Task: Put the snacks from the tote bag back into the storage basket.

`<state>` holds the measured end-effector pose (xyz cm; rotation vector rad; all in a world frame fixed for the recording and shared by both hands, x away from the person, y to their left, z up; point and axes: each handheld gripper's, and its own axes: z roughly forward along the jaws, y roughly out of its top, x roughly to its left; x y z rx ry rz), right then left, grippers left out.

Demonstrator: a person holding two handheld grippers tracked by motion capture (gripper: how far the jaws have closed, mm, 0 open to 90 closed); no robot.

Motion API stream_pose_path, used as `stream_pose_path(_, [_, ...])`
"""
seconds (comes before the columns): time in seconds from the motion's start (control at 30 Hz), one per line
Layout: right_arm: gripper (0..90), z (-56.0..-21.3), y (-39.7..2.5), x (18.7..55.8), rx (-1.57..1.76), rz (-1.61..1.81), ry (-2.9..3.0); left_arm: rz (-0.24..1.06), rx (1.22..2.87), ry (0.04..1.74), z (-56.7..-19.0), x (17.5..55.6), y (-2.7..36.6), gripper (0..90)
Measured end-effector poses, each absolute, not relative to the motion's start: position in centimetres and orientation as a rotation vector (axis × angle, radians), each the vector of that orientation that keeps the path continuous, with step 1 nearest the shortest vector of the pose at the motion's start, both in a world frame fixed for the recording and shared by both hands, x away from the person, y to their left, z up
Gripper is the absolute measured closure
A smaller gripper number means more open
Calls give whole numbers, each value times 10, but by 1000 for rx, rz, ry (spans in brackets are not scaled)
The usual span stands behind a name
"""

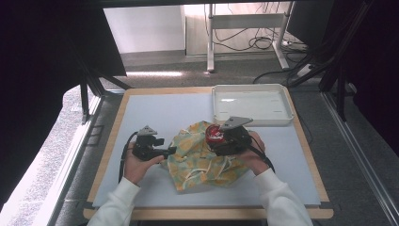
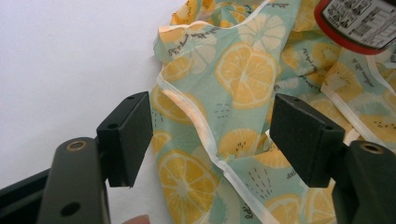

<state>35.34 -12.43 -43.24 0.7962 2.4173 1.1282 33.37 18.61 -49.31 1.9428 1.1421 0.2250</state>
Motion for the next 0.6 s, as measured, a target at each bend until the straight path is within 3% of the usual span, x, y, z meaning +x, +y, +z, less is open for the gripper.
stream_pose_path(0.6, [252, -419, -139, 358, 844, 1184, 2371, 217, 1946, 1144, -495, 334, 185, 300])
